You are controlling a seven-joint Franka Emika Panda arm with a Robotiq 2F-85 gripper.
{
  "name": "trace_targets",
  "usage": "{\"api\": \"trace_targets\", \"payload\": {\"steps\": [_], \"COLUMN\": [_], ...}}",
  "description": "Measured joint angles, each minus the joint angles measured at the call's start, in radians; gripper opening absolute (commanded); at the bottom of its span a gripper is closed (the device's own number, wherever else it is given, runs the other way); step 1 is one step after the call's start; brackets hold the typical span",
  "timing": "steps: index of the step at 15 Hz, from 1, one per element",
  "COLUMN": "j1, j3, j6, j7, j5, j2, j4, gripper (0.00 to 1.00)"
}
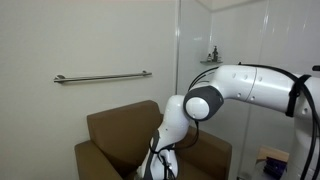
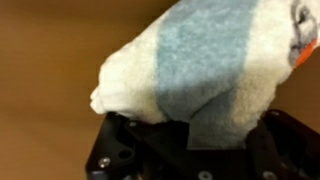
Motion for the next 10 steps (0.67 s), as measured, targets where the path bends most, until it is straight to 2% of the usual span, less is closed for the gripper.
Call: {"api": "trace_targets", "payload": {"steps": [5,8,10], "j1": [0.383,0.592,0.689], "j3": [-0.302,-0.409,-0.434], "j6": [-0.007,-0.007,-0.007], "j7": [0.005,0.005,0.005], "j5": [0.150,0.279,0.346], "j2": [-0.055,-0.079,-0.098], "j4": [-0.078,-0.188,-0.268], "gripper": [0.05,0.05,0.05]}}
